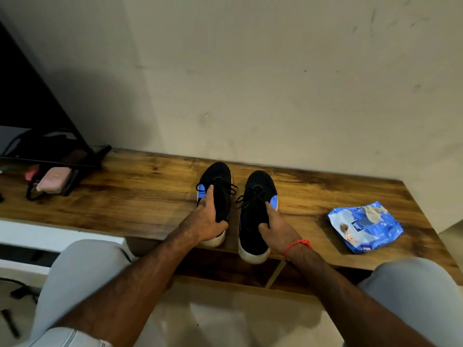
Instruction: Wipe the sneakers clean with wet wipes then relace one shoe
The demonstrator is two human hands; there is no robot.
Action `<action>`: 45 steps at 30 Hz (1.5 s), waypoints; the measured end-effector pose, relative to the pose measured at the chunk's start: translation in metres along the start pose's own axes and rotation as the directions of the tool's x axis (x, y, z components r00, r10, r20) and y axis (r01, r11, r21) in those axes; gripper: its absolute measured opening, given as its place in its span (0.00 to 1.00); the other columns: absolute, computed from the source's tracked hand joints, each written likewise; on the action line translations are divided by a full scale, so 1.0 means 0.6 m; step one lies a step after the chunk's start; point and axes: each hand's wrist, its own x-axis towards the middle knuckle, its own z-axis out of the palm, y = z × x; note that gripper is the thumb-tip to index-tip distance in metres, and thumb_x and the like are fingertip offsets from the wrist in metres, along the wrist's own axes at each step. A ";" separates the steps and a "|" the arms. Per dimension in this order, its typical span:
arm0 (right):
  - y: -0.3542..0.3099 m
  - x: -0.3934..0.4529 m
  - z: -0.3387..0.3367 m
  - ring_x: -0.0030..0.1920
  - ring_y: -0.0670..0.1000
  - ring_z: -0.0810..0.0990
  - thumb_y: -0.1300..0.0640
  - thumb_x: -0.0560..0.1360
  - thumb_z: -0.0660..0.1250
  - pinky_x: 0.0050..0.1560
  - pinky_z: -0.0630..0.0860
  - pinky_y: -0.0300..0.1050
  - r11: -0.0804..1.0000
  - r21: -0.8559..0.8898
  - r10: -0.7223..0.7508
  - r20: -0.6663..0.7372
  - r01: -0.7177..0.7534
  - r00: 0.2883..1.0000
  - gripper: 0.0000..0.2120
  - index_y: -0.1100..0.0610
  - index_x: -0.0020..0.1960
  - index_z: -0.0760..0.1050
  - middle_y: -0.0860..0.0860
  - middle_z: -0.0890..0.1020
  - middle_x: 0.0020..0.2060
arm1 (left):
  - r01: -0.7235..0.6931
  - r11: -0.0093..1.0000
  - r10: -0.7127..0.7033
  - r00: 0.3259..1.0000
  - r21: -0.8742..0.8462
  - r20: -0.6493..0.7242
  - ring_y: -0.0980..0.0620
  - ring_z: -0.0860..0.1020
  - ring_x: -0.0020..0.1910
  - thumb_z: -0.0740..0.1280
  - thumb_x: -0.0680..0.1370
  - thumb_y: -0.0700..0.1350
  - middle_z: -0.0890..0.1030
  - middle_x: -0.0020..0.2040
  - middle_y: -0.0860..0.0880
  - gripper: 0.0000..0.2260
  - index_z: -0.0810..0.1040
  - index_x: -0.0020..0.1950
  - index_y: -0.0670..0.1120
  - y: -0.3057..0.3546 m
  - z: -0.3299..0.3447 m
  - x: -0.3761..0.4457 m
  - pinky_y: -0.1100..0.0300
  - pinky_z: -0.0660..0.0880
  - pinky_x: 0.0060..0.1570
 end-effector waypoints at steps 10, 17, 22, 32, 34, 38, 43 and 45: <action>-0.015 0.014 -0.036 0.64 0.55 0.76 0.67 0.78 0.57 0.52 0.71 0.37 0.999 -0.017 0.038 -0.182 -0.042 0.983 0.29 0.55 0.78 0.59 0.55 0.75 0.68 | -0.040 0.995 0.034 0.997 -0.088 -0.071 0.43 0.78 0.64 0.74 0.76 0.46 0.68 0.75 0.41 0.50 0.36 0.82 0.53 -0.003 0.007 0.012 0.53 0.80 0.56; -0.006 0.011 -0.035 0.79 0.59 0.50 0.32 0.73 0.65 0.75 0.61 0.59 0.905 -0.378 -0.164 0.110 0.194 0.980 0.43 0.43 0.80 0.49 0.49 0.43 0.80 | -0.041 0.999 0.037 0.981 -0.018 -0.189 0.45 0.79 0.54 0.71 0.78 0.49 0.73 0.67 0.40 0.35 0.51 0.77 0.53 0.001 0.027 0.014 0.56 0.77 0.43; 0.012 0.020 -0.025 0.77 0.59 0.58 0.46 0.76 0.69 0.69 0.71 0.57 0.826 -0.524 -0.228 0.031 0.210 0.973 0.37 0.38 0.77 0.52 0.45 0.41 0.79 | 0.007 0.989 0.018 0.986 0.147 -0.168 0.50 0.76 0.52 0.66 0.81 0.53 0.69 0.66 0.44 0.19 0.71 0.69 0.47 0.008 0.028 0.014 0.58 0.73 0.44; 0.006 0.058 0.013 0.76 0.60 0.62 0.38 0.79 0.61 0.67 0.73 0.58 0.844 -0.521 -0.208 -0.098 0.128 0.973 0.34 0.39 0.79 0.47 0.45 0.38 0.79 | 0.096 0.985 -0.055 0.962 0.144 -0.269 0.48 0.78 0.49 0.64 0.81 0.53 0.72 0.62 0.45 0.15 0.74 0.62 0.46 -0.010 0.014 0.024 0.52 0.79 0.44; 0.005 0.066 0.011 0.75 0.59 0.62 0.38 0.79 0.60 0.65 0.75 0.58 0.841 -0.525 -0.215 -0.100 0.132 0.972 0.33 0.39 0.79 0.47 0.44 0.38 0.79 | 0.085 0.987 -0.043 0.957 0.137 -0.286 0.47 0.78 0.51 0.65 0.81 0.53 0.73 0.63 0.45 0.15 0.74 0.63 0.46 -0.014 0.011 0.028 0.49 0.80 0.47; 0.001 0.088 0.006 0.75 0.59 0.63 0.37 0.79 0.59 0.62 0.77 0.58 0.842 -0.525 -0.216 -0.113 0.127 0.970 0.33 0.38 0.78 0.48 0.43 0.39 0.79 | 0.077 0.992 -0.043 0.953 0.102 -0.301 0.45 0.77 0.57 0.65 0.80 0.51 0.73 0.65 0.45 0.20 0.70 0.70 0.48 -0.020 -0.003 0.042 0.45 0.80 0.51; -0.007 0.112 0.005 0.75 0.59 0.62 0.36 0.79 0.58 0.60 0.77 0.58 0.829 -0.547 -0.211 -0.108 0.119 0.972 0.31 0.37 0.78 0.49 0.43 0.40 0.79 | 0.084 0.993 -0.055 0.949 0.083 -0.310 0.42 0.77 0.61 0.66 0.80 0.49 0.73 0.69 0.43 0.28 0.61 0.78 0.49 -0.017 -0.013 0.061 0.47 0.80 0.52; -0.010 0.116 0.006 0.75 0.60 0.62 0.35 0.79 0.57 0.61 0.77 0.59 0.823 -0.555 -0.210 -0.101 0.120 0.972 0.30 0.36 0.77 0.49 0.43 0.40 0.80 | 0.080 0.993 -0.050 0.947 0.084 -0.316 0.42 0.78 0.60 0.68 0.79 0.48 0.74 0.69 0.43 0.30 0.59 0.79 0.49 -0.014 -0.016 0.067 0.47 0.80 0.53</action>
